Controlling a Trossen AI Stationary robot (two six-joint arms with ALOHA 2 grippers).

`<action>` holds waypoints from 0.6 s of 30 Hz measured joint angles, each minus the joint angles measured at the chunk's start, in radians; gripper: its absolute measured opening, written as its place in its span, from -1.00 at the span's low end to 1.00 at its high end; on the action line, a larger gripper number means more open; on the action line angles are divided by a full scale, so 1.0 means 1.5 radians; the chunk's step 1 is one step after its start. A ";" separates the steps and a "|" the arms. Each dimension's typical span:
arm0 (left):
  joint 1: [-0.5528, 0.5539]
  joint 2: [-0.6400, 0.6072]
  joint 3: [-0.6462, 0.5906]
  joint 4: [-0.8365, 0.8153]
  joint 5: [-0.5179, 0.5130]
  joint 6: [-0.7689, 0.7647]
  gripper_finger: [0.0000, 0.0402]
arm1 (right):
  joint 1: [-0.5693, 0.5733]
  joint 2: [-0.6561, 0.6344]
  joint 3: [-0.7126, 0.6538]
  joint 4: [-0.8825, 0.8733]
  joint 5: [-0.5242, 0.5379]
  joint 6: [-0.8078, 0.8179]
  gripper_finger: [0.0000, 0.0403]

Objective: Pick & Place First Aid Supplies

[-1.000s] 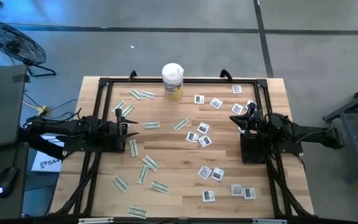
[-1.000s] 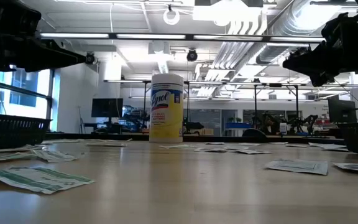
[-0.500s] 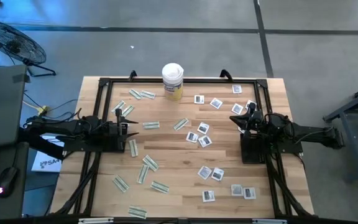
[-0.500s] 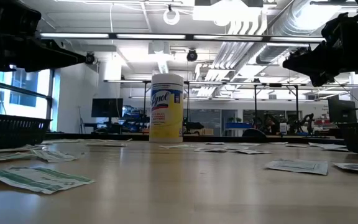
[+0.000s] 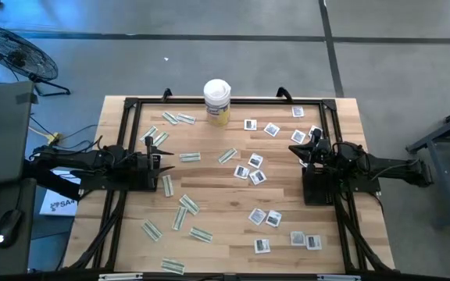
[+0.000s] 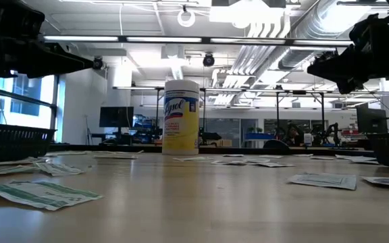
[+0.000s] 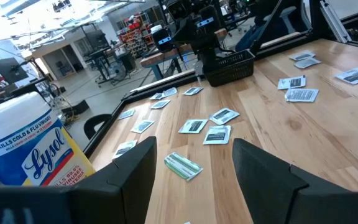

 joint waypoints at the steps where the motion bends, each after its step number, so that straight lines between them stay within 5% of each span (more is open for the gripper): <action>1: 0.000 0.000 0.000 0.000 0.000 0.000 0.03 | 0.000 0.000 0.000 0.000 0.005 -0.012 -0.99; 7: 0.000 0.000 0.000 0.000 0.000 0.000 0.03 | 0.000 0.000 0.000 0.020 0.030 -0.071 -0.99; 18: 0.000 0.000 0.000 0.000 0.000 0.000 0.03 | 0.000 0.000 0.000 0.098 0.019 0.082 -0.99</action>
